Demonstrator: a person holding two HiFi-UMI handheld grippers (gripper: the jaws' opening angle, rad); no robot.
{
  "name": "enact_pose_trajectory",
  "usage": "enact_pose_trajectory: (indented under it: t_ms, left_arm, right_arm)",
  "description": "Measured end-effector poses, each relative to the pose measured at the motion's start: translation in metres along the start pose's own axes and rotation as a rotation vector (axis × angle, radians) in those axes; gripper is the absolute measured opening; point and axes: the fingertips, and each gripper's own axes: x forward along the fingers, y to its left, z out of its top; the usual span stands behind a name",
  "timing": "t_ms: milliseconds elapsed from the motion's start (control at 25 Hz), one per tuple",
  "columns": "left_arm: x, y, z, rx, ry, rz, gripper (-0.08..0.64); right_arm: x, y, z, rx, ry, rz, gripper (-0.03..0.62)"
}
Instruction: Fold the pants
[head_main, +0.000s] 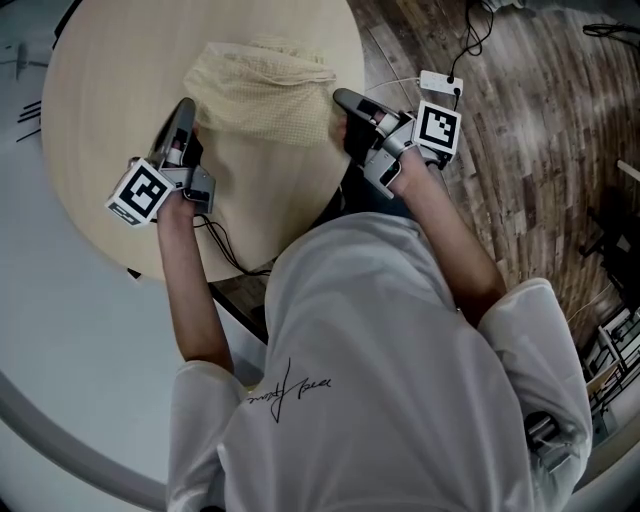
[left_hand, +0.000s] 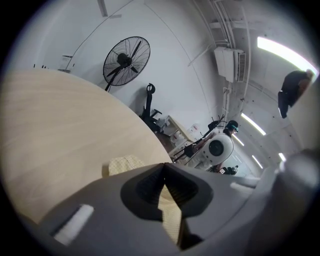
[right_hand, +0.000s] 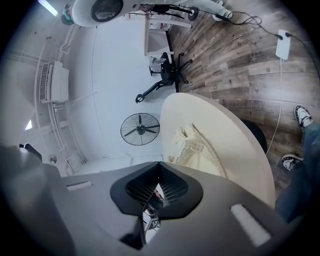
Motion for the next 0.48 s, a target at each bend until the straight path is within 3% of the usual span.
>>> enact_pose_trajectory:
  t_ms: [280,480]
  left_arm:
    - [-0.032,-0.002,-0.008,0.076,-0.033,0.019,0.057]
    - [-0.058,0.002,-0.018,0.126,-0.046,0.074,0.057]
  right_arm:
    - [-0.005,0.003,-0.022,-0.124,0.001,-0.030,0.000]
    - [-0.012,0.006,-0.040,-0.193,-0.003,-0.056,0.000]
